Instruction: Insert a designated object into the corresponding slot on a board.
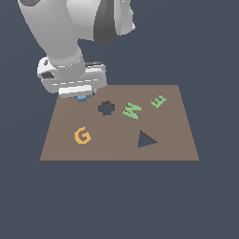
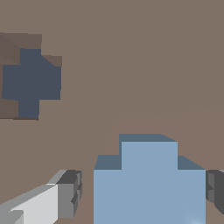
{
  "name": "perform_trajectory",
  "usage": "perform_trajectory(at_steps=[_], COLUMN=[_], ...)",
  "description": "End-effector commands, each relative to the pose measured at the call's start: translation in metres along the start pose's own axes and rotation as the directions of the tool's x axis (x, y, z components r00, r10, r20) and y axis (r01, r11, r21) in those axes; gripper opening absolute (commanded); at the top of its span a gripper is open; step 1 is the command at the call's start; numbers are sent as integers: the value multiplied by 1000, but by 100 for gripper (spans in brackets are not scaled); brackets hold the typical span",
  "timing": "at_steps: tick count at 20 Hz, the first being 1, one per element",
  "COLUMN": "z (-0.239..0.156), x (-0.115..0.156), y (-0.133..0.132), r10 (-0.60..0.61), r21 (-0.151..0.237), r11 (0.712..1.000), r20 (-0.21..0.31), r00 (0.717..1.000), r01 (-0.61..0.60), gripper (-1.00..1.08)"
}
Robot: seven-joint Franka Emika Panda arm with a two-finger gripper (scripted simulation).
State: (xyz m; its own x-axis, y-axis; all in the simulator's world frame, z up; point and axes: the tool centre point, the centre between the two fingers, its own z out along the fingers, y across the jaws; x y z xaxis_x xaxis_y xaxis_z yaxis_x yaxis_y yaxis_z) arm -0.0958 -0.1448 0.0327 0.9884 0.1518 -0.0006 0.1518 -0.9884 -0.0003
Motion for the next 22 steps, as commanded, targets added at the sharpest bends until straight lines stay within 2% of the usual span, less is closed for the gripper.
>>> perform_trajectory(at_steps=[1, 2, 15, 22], z=[3, 3, 2, 1], x=[0, 0, 0, -1], y=[0, 0, 1, -3], r10=[0, 0, 4, 57], r21=[0, 0, -1, -1], r11=[1000, 1000, 1000, 998], r20=[-1, -1, -1, -1], r00=[1000, 1000, 1000, 998], r01=[0, 0, -4, -57], gripper=[100, -100, -100, -100])
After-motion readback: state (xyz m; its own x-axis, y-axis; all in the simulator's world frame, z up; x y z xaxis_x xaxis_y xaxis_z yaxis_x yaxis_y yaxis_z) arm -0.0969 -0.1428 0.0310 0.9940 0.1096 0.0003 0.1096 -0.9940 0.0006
